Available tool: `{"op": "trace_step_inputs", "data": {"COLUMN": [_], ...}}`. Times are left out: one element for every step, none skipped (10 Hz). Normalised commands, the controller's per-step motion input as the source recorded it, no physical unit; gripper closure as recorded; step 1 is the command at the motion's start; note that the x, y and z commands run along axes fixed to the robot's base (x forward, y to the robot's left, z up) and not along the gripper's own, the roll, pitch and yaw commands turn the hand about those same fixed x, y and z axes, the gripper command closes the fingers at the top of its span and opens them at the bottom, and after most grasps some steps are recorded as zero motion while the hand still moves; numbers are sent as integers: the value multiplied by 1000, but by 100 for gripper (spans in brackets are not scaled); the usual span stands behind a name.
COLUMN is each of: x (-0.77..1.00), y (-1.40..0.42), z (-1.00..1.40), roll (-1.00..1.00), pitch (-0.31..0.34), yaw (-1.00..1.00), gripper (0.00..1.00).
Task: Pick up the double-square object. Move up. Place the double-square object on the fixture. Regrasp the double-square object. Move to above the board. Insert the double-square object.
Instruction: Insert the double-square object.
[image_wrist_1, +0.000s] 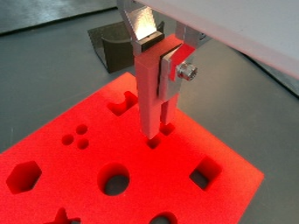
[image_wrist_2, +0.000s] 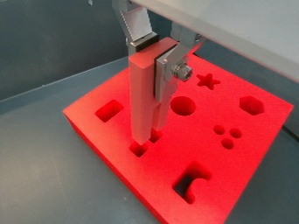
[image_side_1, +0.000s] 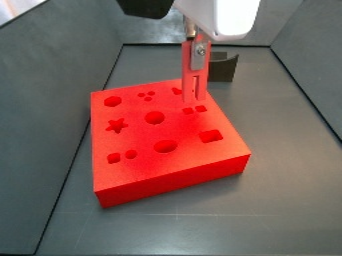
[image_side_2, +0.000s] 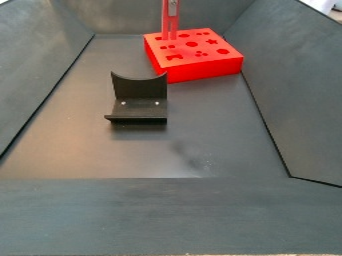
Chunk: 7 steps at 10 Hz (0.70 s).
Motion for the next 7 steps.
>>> {"op": "trace_step_inputs", "data": {"x": [46, 100, 191, 354, 394, 260, 0], "y": [-51, -54, 0, 0, 20, 106, 109], "z": [-294, -274, -226, -166, -154, -189, -271], "roll": [0, 0, 0, 0, 0, 7, 39], "pitch": [-10, 0, 0, 17, 61, 67, 47], "yaw": [0, 0, -20, -77, -109, -134, -69], "gripper": [100, 100, 100, 100, 100, 100, 100]}}
